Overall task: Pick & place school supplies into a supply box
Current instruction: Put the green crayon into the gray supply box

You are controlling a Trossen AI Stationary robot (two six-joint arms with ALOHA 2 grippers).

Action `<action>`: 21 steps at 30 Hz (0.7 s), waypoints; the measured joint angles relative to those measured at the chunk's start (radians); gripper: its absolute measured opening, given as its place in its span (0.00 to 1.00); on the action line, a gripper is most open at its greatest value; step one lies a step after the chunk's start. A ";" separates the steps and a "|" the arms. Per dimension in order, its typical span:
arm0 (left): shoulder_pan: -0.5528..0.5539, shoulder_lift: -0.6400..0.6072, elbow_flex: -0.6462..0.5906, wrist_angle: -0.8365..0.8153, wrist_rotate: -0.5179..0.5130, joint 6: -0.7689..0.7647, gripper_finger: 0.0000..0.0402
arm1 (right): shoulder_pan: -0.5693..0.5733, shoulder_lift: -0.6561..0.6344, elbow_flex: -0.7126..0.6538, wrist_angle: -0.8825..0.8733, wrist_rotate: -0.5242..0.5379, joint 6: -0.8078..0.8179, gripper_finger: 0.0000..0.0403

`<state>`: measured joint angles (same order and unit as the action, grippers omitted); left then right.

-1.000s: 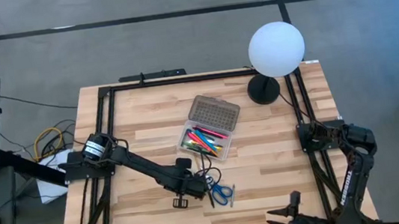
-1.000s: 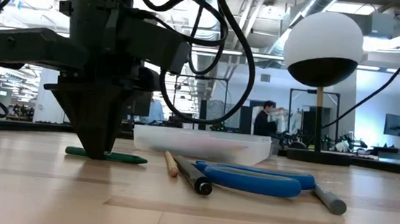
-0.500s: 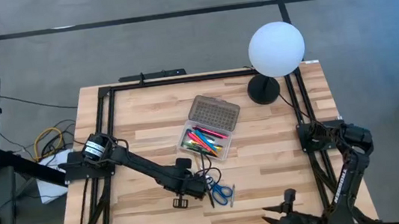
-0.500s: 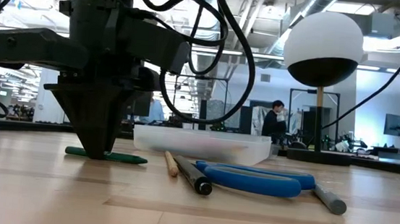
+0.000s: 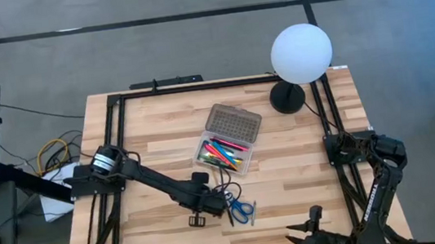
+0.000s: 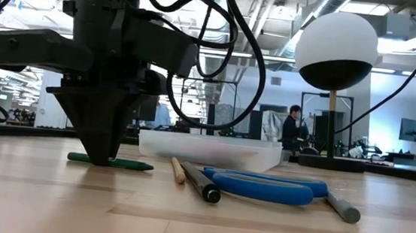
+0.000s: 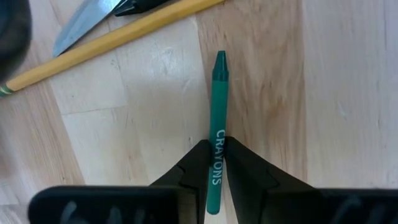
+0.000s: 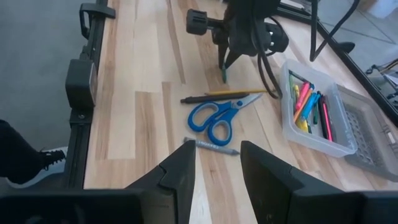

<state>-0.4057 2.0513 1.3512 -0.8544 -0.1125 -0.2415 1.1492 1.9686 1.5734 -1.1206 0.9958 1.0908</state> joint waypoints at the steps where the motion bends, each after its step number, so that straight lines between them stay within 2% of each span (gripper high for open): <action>1: 0.000 0.001 0.010 -0.014 0.003 -0.007 0.12 | 0.000 0.000 0.000 0.000 0.000 0.000 0.30; 12: -0.028 0.012 0.121 -0.106 0.007 0.004 0.12 | 0.000 0.000 0.000 0.000 -0.002 0.000 0.30; 21: -0.040 0.010 0.128 -0.140 -0.005 -0.007 0.12 | 0.000 0.000 0.000 0.002 -0.002 0.000 0.30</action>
<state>-0.4458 2.0609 1.4796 -0.9942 -0.1171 -0.2482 1.1492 1.9686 1.5734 -1.1185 0.9939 1.0908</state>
